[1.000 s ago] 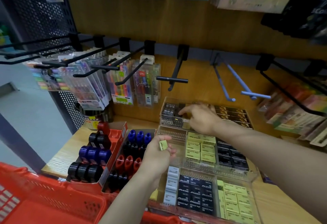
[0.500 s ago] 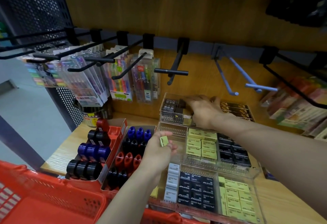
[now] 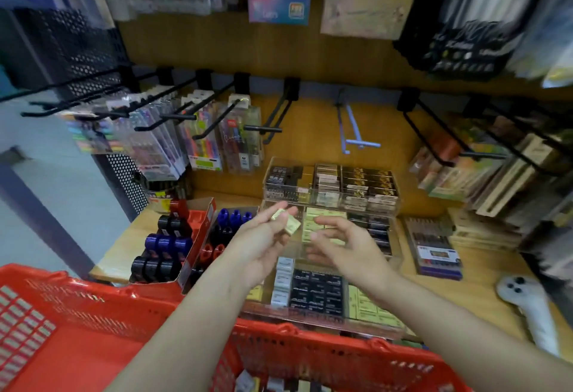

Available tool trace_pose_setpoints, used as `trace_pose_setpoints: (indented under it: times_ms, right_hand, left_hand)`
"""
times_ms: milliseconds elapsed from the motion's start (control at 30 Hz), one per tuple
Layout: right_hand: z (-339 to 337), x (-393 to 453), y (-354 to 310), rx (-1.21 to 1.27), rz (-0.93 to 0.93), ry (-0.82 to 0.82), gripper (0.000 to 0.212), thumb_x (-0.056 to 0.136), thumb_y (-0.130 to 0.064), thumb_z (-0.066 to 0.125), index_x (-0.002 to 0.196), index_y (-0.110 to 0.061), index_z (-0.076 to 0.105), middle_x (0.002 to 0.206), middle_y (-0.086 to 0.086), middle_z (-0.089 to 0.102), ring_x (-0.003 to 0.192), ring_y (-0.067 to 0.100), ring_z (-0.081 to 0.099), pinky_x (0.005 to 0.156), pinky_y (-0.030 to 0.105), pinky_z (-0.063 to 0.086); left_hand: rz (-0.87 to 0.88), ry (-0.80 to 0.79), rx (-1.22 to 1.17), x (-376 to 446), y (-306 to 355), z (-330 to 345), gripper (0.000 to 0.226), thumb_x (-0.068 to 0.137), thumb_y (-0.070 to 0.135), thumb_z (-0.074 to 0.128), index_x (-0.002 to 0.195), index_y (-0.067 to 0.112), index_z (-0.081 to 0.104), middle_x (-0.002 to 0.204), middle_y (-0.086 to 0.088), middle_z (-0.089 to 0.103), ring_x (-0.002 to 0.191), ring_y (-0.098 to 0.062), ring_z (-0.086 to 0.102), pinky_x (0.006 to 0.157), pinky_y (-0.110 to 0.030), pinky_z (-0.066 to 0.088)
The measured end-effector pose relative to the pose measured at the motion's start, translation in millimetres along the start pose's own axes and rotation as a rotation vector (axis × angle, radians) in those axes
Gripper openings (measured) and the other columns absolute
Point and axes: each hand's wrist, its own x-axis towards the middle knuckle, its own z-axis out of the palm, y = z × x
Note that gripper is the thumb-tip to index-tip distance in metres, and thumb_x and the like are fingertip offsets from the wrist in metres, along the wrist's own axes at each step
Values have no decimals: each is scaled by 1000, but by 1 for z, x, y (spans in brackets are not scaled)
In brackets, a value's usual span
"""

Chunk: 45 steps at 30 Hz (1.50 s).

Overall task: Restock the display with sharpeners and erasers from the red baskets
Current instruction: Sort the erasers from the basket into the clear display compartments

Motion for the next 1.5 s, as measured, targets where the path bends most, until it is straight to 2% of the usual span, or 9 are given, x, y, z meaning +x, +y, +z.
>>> trace_pose_setpoints:
  times_ms: [233, 367, 533, 600, 700, 833, 933, 1167, 1500]
  right_hand:
    - [-10, -47, 2, -86, -62, 153, 31, 80, -14, 80, 108, -19, 71, 99, -2, 73, 83, 11, 73, 83, 33, 59]
    - [-19, -40, 4, 275, 76, 196, 26, 85, -5, 73, 110, -7, 71, 99, 10, 73, 87, 20, 74, 83, 31, 59]
    - [-12, -23, 9, 433, 270, 237, 13, 86, -17, 74, 99, -20, 73, 96, 2, 76, 92, 18, 71, 77, 30, 56]
    - [-20, -7, 8, 391, 306, 284, 14, 89, -13, 70, 99, -23, 71, 98, 2, 75, 90, 19, 71, 72, 30, 56]
    - [-38, 23, 7, -127, 150, 354, 18, 92, -13, 66, 107, -22, 63, 98, -5, 67, 85, 10, 65, 70, 22, 55]
    - [-32, 63, 8, -569, -22, 213, 24, 92, -9, 63, 114, -20, 60, 98, -6, 63, 92, 10, 61, 79, 20, 51]
    - [-12, 81, 19, -688, -62, 107, 25, 94, -8, 61, 117, -17, 63, 108, 1, 66, 103, 16, 61, 92, 28, 51]
    - [-14, 71, 51, -808, -305, 179, 26, 85, -20, 74, 110, -15, 72, 110, -1, 63, 103, 14, 59, 99, 34, 50]
    - [-9, 81, 49, -798, -217, 225, 25, 89, -14, 70, 114, -13, 71, 120, 3, 62, 105, 17, 60, 99, 32, 49]
  left_hand:
    - [-6, -71, 164, -46, -19, 26, 35, 79, 4, 74, 112, 3, 65, 101, -13, 75, 94, -22, 73, 81, -29, 58]
    - [-20, -16, 80, -44, -23, 36, 32, 78, -1, 75, 106, -5, 61, 97, -18, 75, 91, -25, 74, 73, -25, 60]
    - [28, 75, 151, -30, -31, 49, 20, 82, 15, 75, 95, 3, 66, 95, -10, 76, 88, -19, 74, 74, -26, 59]
    - [118, 108, 434, -19, -30, 45, 18, 92, 30, 66, 98, 14, 70, 100, 2, 75, 93, -11, 70, 82, -22, 54]
    - [484, 163, 1202, -4, -25, 16, 24, 98, 25, 57, 121, 21, 64, 124, 10, 62, 109, -2, 55, 93, -12, 40]
    - [422, -15, 1715, 9, -40, -24, 62, 98, 38, 53, 153, 23, 28, 160, 0, 26, 150, -19, 15, 122, -44, 6]
    - [385, -67, 1740, 14, -50, -34, 71, 98, 40, 52, 157, 27, 15, 165, 6, 9, 152, -17, -2, 120, -45, -5]
    - [424, -58, 1578, 22, -55, -37, 68, 97, 27, 57, 155, 29, 22, 164, 7, 11, 152, -17, -2, 121, -43, -2]
    - [405, -62, 1611, 24, -58, -39, 70, 97, 27, 57, 155, 32, 18, 165, 9, 3, 151, -15, -9, 120, -44, -6]
